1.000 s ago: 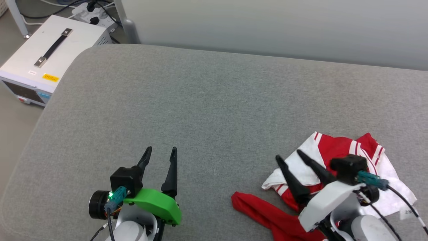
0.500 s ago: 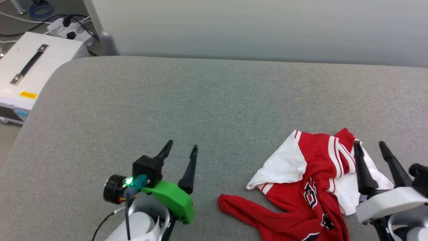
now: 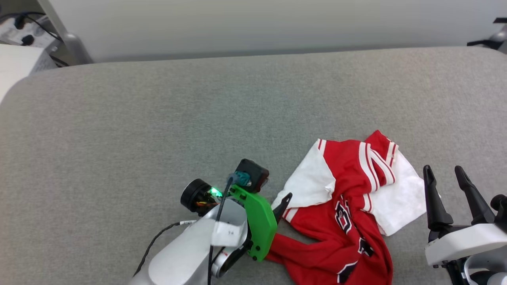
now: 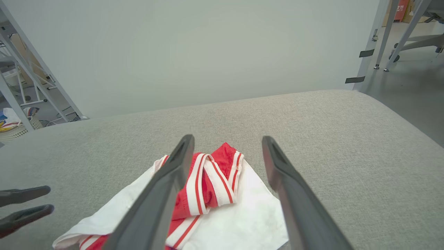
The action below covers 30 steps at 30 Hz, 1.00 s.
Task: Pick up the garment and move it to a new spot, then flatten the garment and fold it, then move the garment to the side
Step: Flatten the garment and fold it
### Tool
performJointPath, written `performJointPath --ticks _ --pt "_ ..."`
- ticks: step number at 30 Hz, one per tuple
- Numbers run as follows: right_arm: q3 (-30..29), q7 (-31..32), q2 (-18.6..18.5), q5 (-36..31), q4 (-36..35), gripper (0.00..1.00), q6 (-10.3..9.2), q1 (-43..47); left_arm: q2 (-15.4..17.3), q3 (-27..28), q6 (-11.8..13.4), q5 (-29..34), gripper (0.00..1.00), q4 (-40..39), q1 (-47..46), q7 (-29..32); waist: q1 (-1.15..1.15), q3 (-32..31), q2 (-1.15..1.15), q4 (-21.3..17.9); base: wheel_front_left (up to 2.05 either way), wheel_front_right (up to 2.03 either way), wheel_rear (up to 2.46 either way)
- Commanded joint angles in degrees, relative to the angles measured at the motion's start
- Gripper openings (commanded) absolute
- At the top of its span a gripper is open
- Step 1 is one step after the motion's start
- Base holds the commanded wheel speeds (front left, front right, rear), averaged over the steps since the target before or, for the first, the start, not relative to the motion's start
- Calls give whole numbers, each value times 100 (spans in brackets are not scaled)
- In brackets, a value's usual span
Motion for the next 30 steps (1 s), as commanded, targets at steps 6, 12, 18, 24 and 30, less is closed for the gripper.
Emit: performJointPath --ticks 6,12,18,24,30 --pt "98 -123 59 82 48 100 1 -102 -102 -308 -273 -9 100 878 -573 689 0 438 0 -351 0 0 0" --pt "161 -236 93 211 194 100 1 -195 -158 -610 -427 139 100 1682 -921 1120 0 572 0 -419 0 0 0" --pt "203 -295 106 254 278 100 1 -260 -263 -1161 -664 158 0 2120 -1063 1630 0 613 0 -427 0 0 0" --pt "116 -269 112 310 356 100 1 -216 -166 -1017 -595 92 0 1953 -1156 980 0 493 0 -293 0 0 0" --pt "-21 -180 111 274 318 100 1 -98 216 -464 -170 -152 0 1510 -936 348 0 293 0 -63 0 0 0"
